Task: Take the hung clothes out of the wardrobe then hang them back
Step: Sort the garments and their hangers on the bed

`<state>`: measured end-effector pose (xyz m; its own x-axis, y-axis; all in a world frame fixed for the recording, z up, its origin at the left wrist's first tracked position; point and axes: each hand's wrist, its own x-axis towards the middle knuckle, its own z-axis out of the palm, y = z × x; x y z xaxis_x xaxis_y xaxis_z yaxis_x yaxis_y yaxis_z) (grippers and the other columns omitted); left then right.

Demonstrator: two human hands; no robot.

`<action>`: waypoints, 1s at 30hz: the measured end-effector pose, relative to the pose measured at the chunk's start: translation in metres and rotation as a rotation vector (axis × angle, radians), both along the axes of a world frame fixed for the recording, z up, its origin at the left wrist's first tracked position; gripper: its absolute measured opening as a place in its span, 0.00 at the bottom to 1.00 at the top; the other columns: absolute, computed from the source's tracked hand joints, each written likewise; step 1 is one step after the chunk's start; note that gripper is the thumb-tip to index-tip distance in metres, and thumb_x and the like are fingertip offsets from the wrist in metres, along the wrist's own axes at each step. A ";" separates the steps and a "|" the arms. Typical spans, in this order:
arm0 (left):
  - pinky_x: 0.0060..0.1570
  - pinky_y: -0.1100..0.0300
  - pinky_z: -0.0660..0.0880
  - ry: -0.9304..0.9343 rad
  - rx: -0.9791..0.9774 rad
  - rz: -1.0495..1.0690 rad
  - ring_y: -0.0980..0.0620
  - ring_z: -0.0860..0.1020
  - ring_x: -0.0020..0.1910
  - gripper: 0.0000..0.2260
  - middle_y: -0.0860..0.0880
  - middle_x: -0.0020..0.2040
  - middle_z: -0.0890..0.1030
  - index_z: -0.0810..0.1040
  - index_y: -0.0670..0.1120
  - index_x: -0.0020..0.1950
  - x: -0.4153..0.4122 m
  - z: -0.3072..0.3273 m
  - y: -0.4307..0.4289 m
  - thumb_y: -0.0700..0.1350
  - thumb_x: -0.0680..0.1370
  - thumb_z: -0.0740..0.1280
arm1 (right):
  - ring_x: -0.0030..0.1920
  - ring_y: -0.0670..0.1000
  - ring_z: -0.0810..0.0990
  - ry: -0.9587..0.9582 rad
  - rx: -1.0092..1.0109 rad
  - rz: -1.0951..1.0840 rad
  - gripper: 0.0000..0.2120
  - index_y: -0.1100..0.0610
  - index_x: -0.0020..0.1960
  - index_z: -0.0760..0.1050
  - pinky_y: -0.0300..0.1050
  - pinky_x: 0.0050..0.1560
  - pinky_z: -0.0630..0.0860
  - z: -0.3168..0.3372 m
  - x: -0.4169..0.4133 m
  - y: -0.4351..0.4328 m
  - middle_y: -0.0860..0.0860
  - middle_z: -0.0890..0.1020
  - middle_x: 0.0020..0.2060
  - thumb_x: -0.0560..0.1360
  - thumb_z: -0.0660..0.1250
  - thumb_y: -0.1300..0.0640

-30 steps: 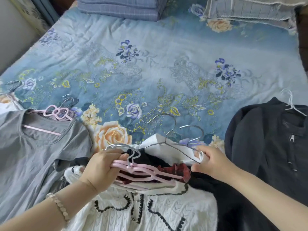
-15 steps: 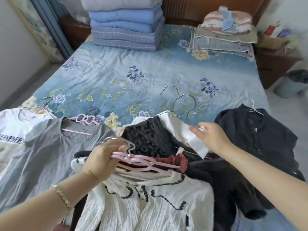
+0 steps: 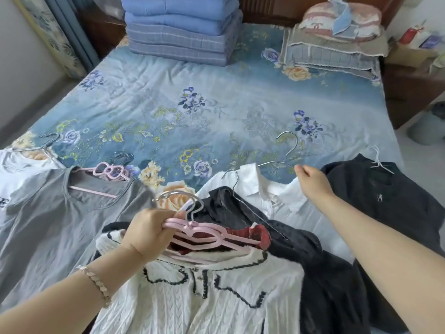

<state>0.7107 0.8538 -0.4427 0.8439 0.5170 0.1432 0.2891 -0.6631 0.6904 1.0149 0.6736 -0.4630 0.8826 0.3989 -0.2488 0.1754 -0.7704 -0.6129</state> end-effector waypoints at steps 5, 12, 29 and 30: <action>0.24 0.65 0.59 0.049 -0.041 0.021 0.54 0.66 0.23 0.15 0.55 0.17 0.65 0.75 0.50 0.26 0.025 0.011 0.014 0.53 0.64 0.52 | 0.39 0.56 0.69 0.011 -0.011 -0.055 0.20 0.62 0.35 0.66 0.45 0.40 0.62 -0.002 0.035 0.007 0.57 0.71 0.33 0.80 0.55 0.50; 0.24 0.77 0.61 0.067 -0.040 -0.109 0.67 0.69 0.22 0.20 0.62 0.20 0.71 0.73 0.68 0.24 0.020 0.064 0.006 0.41 0.63 0.56 | 0.39 0.56 0.69 -0.033 0.005 -0.082 0.22 0.59 0.31 0.61 0.45 0.39 0.62 0.028 0.029 0.007 0.53 0.67 0.29 0.80 0.56 0.49; 0.26 0.67 0.64 0.107 0.031 0.038 0.50 0.69 0.26 0.15 0.41 0.29 0.80 0.82 0.46 0.33 0.021 0.179 0.012 0.45 0.64 0.55 | 0.47 0.59 0.75 -0.608 0.310 -0.207 0.18 0.58 0.43 0.71 0.44 0.39 0.61 0.287 0.012 0.007 0.53 0.74 0.39 0.81 0.52 0.47; 0.26 0.67 0.65 0.095 0.028 0.045 0.52 0.69 0.24 0.17 0.42 0.28 0.79 0.83 0.42 0.35 0.020 0.189 0.013 0.46 0.64 0.55 | 0.48 0.58 0.75 -0.652 0.347 -0.201 0.18 0.59 0.46 0.74 0.44 0.40 0.61 0.304 0.006 0.009 0.53 0.76 0.41 0.81 0.53 0.48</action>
<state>0.7305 0.8669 -0.2532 0.8302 0.5518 0.0791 0.3822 -0.6667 0.6398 1.0205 0.6828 -0.1591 0.8718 0.1754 0.4573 0.4613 -0.6078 -0.6463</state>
